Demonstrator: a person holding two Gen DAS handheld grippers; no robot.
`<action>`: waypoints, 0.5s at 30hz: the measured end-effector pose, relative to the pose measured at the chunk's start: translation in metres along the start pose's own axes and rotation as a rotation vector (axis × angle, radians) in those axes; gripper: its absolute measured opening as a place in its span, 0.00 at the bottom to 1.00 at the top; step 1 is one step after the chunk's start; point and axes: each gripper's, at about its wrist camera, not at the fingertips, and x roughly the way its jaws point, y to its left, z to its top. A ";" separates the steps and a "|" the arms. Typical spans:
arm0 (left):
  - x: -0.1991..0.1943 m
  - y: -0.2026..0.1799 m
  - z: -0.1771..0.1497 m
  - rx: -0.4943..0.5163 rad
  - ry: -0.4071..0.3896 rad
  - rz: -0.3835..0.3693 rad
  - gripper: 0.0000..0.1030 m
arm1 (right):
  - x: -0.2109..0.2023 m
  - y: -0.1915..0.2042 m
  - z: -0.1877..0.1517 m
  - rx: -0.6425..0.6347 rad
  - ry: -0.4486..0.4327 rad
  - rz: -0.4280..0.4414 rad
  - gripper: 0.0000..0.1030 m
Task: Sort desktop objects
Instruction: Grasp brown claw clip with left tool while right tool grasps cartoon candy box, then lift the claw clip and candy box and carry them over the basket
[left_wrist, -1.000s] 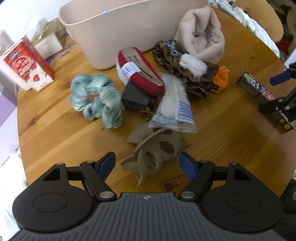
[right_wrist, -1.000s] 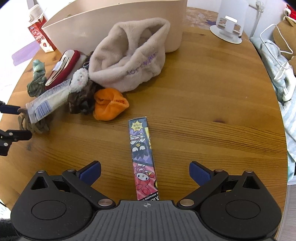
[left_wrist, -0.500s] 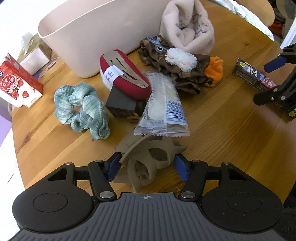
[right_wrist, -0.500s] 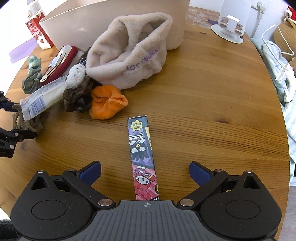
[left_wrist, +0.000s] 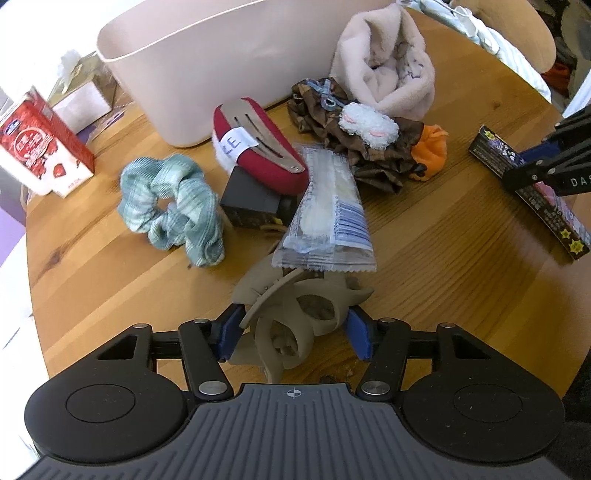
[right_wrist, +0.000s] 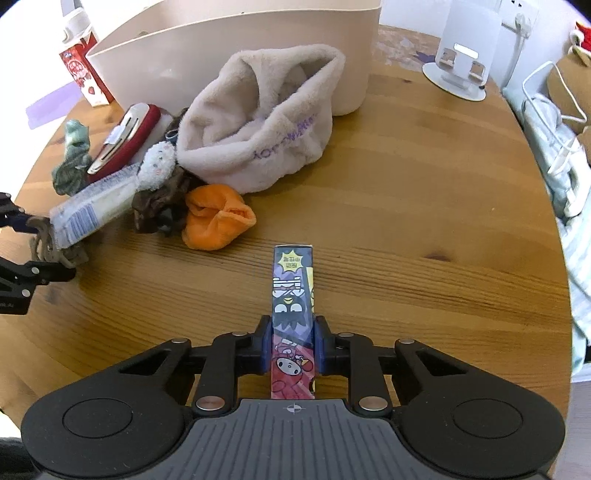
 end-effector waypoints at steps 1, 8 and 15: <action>-0.001 0.002 -0.002 -0.003 0.000 0.004 0.58 | 0.000 0.000 0.000 -0.002 -0.003 0.002 0.21; -0.011 0.007 -0.015 -0.040 -0.011 0.024 0.58 | -0.007 0.007 0.001 -0.013 -0.032 0.023 0.21; -0.017 0.007 -0.018 -0.058 -0.026 0.038 0.58 | -0.017 0.014 0.007 -0.028 -0.068 0.031 0.21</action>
